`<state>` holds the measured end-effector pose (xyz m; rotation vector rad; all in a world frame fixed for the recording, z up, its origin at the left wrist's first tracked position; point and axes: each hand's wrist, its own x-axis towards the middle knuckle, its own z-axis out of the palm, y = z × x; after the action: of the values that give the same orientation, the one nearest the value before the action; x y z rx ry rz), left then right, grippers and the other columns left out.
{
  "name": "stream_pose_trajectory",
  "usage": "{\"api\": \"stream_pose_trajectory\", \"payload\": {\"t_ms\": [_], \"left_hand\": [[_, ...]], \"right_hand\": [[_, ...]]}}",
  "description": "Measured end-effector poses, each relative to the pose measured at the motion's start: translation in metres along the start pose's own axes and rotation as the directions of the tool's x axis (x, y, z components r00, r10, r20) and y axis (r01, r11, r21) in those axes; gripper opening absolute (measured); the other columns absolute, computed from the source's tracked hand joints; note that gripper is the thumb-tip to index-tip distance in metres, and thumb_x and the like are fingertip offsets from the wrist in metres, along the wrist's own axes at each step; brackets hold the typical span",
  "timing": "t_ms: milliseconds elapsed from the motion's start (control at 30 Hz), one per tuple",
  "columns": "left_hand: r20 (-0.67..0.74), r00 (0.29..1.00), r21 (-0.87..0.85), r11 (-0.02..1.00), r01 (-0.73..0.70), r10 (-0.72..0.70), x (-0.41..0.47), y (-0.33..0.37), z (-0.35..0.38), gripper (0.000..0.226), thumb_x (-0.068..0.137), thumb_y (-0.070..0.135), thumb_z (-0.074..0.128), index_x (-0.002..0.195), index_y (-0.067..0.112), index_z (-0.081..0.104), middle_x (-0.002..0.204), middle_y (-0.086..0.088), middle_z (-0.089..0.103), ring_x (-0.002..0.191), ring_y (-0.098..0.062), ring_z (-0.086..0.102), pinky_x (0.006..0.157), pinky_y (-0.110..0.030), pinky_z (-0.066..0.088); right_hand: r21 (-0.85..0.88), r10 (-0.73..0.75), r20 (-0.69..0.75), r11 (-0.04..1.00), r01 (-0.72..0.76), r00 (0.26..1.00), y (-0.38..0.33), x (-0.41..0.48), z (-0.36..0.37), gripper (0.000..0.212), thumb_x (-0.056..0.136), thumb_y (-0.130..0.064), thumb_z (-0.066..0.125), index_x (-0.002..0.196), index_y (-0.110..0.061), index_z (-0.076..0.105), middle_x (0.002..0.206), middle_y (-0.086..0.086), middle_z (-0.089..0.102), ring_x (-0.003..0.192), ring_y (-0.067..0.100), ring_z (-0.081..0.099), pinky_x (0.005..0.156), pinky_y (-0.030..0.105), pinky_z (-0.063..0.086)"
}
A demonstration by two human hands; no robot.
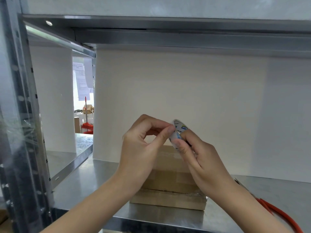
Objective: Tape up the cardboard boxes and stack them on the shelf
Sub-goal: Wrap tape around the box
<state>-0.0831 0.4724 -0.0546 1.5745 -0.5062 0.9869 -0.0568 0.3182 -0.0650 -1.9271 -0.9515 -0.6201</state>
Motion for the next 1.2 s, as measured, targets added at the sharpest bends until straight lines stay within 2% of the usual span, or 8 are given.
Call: {"api": "stream_pose_trajectory", "payload": {"t_ms": [133, 333, 467, 600, 667, 800, 967, 1200], "left_hand": [[0.029, 0.999, 0.008, 1.0, -0.027, 0.027, -0.007, 0.009, 0.004, 0.004, 0.089, 0.017, 0.072, 0.093, 0.016, 0.071, 0.09, 0.008, 0.073, 0.091, -0.019, 0.069, 0.083, -0.031, 0.056], [-0.018, 0.996, -0.084, 0.993, 0.088, -0.09, 0.005, 0.01, -0.002, 0.02, 0.081, 0.022, 0.078, 0.095, 0.015, 0.066, 0.094, 0.003, 0.075, 0.094, -0.015, 0.071, 0.084, -0.03, 0.058], [-0.033, 0.991, -0.146, 0.982, 0.12, -0.126, 0.01, 0.007, -0.005, 0.038, 0.07, 0.031, 0.082, 0.092, 0.016, 0.056, 0.094, 0.0, 0.076, 0.093, -0.017, 0.072, 0.082, -0.033, 0.057], [0.154, 0.985, -0.067, 0.993, 0.092, -0.08, 0.008, 0.006, -0.003, 0.035, 0.082, 0.022, 0.074, 0.114, 0.014, 0.062, 0.114, 0.004, 0.074, 0.111, -0.013, 0.068, 0.094, -0.035, 0.056], [0.131, 0.99, -0.003, 0.999, 0.05, -0.049, 0.004, 0.006, -0.003, 0.032, 0.086, 0.021, 0.072, 0.117, 0.016, 0.067, 0.113, 0.009, 0.074, 0.11, -0.011, 0.069, 0.095, -0.033, 0.056], [0.011, 0.998, 0.107, 0.993, -0.055, 0.054, -0.002, 0.006, -0.003, 0.035, 0.083, 0.019, 0.076, 0.116, 0.02, 0.066, 0.106, 0.012, 0.076, 0.103, -0.004, 0.071, 0.09, -0.024, 0.057], [0.018, 0.985, 0.171, 0.97, -0.172, 0.171, -0.003, 0.005, -0.007, 0.037, 0.083, 0.014, 0.075, 0.116, 0.024, 0.06, 0.105, 0.011, 0.074, 0.099, -0.003, 0.072, 0.087, -0.016, 0.055], [0.246, 0.969, 0.068, 0.997, -0.041, 0.023, 0.026, -0.001, -0.022, 0.041, 0.077, 0.005, 0.083, 0.102, 0.02, 0.054, 0.087, 0.002, 0.068, 0.083, -0.02, 0.067, 0.079, -0.026, 0.052]], "right_hand": [[0.14, 0.069, 0.006, 0.988, -0.07, 0.998, -0.01, 0.004, -0.004, 0.022, 0.1, -0.041, 0.043, 0.081, -0.034, 0.05, 0.067, -0.023, 0.054, 0.065, 0.0, 0.051, 0.061, 0.012, 0.037], [0.191, 0.082, 0.066, 0.977, -0.093, 0.994, -0.008, -0.003, -0.016, 0.016, 0.095, -0.034, 0.04, 0.081, -0.039, 0.049, 0.075, 0.001, 0.049, 0.078, 0.031, 0.048, 0.07, 0.043, 0.04], [0.249, 0.015, 0.051, 0.968, -0.028, 0.999, -0.006, -0.008, -0.02, 0.021, 0.092, -0.048, 0.047, 0.079, -0.031, 0.049, 0.071, -0.01, 0.044, 0.067, 0.018, 0.042, 0.061, 0.028, 0.035], [0.285, -0.017, 0.045, 0.958, 0.003, 0.999, -0.004, -0.008, -0.018, 0.015, 0.092, -0.043, 0.051, 0.078, -0.041, 0.053, 0.071, -0.014, 0.044, 0.066, 0.007, 0.041, 0.061, 0.017, 0.034], [0.292, -0.023, 0.043, 0.956, 0.01, 0.999, -0.006, -0.007, -0.016, 0.015, 0.093, -0.041, 0.05, 0.078, -0.043, 0.054, 0.071, -0.016, 0.045, 0.066, 0.004, 0.042, 0.061, 0.015, 0.035], [0.283, 0.0, 0.035, 0.959, -0.01, 0.999, -0.007, -0.005, -0.012, 0.017, 0.093, -0.045, 0.048, 0.077, -0.042, 0.052, 0.07, -0.013, 0.044, 0.066, 0.006, 0.04, 0.061, 0.02, 0.035], [0.329, 0.029, 0.019, 0.944, -0.034, 0.999, -0.005, -0.003, -0.009, 0.022, 0.093, -0.047, 0.048, 0.075, -0.034, 0.05, 0.069, -0.009, 0.041, 0.066, 0.008, 0.039, 0.061, 0.018, 0.033], [0.344, 0.027, 0.121, 0.937, -0.067, 0.992, 0.001, -0.003, -0.011, 0.019, 0.092, -0.047, 0.049, 0.076, -0.036, 0.051, 0.069, -0.005, 0.041, 0.066, 0.012, 0.038, 0.061, 0.023, 0.032]]}}
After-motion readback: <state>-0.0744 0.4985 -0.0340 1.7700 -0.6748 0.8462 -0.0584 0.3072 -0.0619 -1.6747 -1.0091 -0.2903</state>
